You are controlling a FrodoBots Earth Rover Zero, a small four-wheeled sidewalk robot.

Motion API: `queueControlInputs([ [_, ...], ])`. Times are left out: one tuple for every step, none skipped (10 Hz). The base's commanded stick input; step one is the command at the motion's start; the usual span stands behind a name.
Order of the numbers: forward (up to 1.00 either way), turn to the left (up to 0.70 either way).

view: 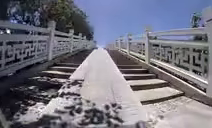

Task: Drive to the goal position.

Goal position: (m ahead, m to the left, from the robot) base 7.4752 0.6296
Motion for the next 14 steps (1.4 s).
queueControlInputs([
  [0.45,0.00],
  [0.45,0.13],
  [0.45,0.27],
  [0.45,0.14],
  [0.45,0.00],
  [0.45,0.00],
  [0.45,0.00],
  [0.45,0.00],
  [0.45,0.00],
  [0.45,0.00],
  [0.45,0.00],
  [0.45,0.00],
  [0.45,0.00],
  [0.45,0.00],
])
